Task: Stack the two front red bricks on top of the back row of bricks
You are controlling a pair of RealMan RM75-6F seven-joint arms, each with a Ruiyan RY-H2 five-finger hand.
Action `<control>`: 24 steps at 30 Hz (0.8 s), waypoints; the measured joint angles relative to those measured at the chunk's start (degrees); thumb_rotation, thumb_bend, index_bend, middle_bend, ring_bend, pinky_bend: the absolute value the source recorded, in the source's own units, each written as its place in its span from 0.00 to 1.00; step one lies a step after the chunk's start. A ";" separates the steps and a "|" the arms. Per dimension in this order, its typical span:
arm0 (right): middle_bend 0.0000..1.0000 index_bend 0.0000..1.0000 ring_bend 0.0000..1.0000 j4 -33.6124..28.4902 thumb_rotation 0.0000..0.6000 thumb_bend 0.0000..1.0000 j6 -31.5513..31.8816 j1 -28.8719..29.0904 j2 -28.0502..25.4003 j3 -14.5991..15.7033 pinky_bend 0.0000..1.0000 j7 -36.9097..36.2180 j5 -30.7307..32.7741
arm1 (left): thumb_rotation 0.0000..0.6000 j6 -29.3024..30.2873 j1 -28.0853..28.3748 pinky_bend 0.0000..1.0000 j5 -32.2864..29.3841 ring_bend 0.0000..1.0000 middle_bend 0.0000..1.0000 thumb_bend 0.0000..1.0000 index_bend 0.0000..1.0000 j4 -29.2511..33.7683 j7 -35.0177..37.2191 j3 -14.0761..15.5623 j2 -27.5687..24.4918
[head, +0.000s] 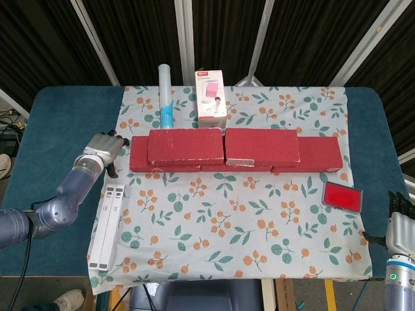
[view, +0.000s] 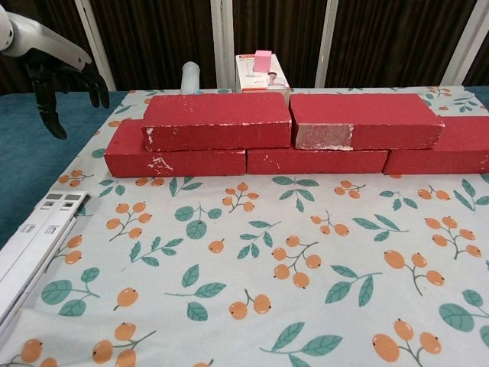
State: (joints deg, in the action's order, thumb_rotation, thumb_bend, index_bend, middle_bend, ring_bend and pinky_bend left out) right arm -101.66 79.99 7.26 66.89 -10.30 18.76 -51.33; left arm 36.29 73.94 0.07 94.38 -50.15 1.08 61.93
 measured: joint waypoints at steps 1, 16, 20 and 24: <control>0.03 0.00 0.00 0.01 1.00 0.07 -0.01 -0.02 -0.01 -0.03 0.00 -0.07 0.03 | 1.00 -0.04 0.23 0.14 0.01 0.00 0.14 0.00 0.18 -0.42 0.15 0.32 0.57; 0.03 0.00 0.00 0.31 1.00 0.07 -0.56 -0.14 -0.32 -0.21 0.00 -1.21 -0.17 | 1.00 0.83 5.96 0.14 -2.33 0.00 0.14 0.00 0.18 -4.57 1.62 4.28 7.65; 0.03 0.00 0.00 0.35 1.00 0.07 -0.58 -0.16 -0.35 -0.23 0.00 -1.33 -0.22 | 1.00 1.02 7.04 0.14 -2.99 0.00 0.14 0.00 0.18 -4.89 1.82 5.10 8.39; 0.03 0.00 0.00 0.33 1.00 0.07 -0.58 -0.16 -0.32 -0.25 0.00 -1.33 -0.22 | 1.00 0.83 7.81 0.14 -3.58 0.00 0.14 0.00 0.18 -5.62 2.05 5.89 9.23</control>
State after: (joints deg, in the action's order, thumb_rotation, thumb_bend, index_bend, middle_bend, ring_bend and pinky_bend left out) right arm -101.33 79.41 7.10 66.56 -10.55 17.43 -51.55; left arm 37.12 81.76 -3.51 88.76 -48.10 6.97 71.16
